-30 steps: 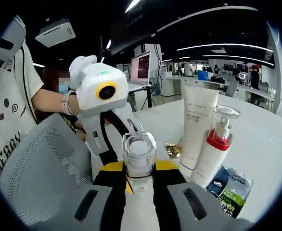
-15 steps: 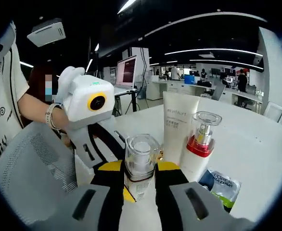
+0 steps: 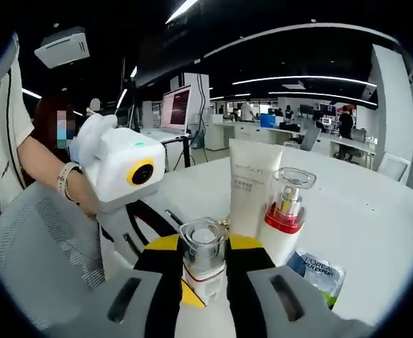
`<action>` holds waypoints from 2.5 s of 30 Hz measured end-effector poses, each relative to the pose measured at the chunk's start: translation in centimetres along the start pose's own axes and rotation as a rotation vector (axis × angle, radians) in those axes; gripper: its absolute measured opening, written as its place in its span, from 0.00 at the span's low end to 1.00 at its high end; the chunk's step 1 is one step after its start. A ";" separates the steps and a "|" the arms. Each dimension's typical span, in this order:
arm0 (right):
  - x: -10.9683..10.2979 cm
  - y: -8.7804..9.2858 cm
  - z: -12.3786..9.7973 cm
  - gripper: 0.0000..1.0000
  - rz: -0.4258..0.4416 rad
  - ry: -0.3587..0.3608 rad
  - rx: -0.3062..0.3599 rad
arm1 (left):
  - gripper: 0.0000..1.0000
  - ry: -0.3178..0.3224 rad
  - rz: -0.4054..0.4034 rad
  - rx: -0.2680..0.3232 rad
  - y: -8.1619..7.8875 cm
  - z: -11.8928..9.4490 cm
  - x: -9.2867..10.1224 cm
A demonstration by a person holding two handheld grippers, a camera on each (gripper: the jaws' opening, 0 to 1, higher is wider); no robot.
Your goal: Arrange the skincare products in the storage area until every visible bottle or jar stands upright without overlapping.
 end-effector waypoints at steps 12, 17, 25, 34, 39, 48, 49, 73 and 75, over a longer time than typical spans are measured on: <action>-0.1 1.2 0.2 0.23 -0.041 -0.014 -0.066 | 0.20 -0.022 -0.006 -0.035 1.3 0.9 -0.4; 0.1 1.3 0.3 0.23 -0.027 -0.008 -0.073 | 0.20 -0.025 -0.007 -0.027 1.6 0.9 -0.5; 0.3 1.5 0.2 0.24 0.010 0.004 -0.076 | 0.21 -0.020 -0.003 -0.009 1.6 1.0 -0.6; 0.3 1.9 0.2 0.28 0.003 0.003 -0.119 | 0.25 -0.018 0.007 -0.025 1.9 1.0 -0.7; 0.3 2.1 0.0 0.33 -0.010 0.012 -0.149 | 0.27 -0.030 0.017 -0.044 1.9 0.7 -0.8; 0.6 3.3 -1.5 0.34 -0.039 -0.020 -0.237 | 0.23 -0.042 0.017 -0.111 2.1 -0.3 -0.3; 0.7 3.5 -1.7 0.34 -0.066 -0.023 -0.264 | 0.22 -0.038 0.017 -0.115 2.1 -0.4 -0.3; 0.8 4.8 -0.2 0.12 -0.041 -0.028 -0.401 | 0.08 -0.047 0.023 -0.166 1.1 -0.2 -0.1; 0.9 4.8 -0.2 0.12 -0.038 -0.022 -0.402 | 0.08 -0.051 0.027 -0.167 1.0 0.0 -0.4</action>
Point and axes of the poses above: the point that each gripper's makers call its tool centre point, and the gripper's own axes: z roughly forward along the fingers, x roughly to its right, y roughly out of its underside, the point moved 9 cm from there along -z, roughly backward along the fingers, and after that the axes turned 9 degrees about y, right-handed, at the moved point
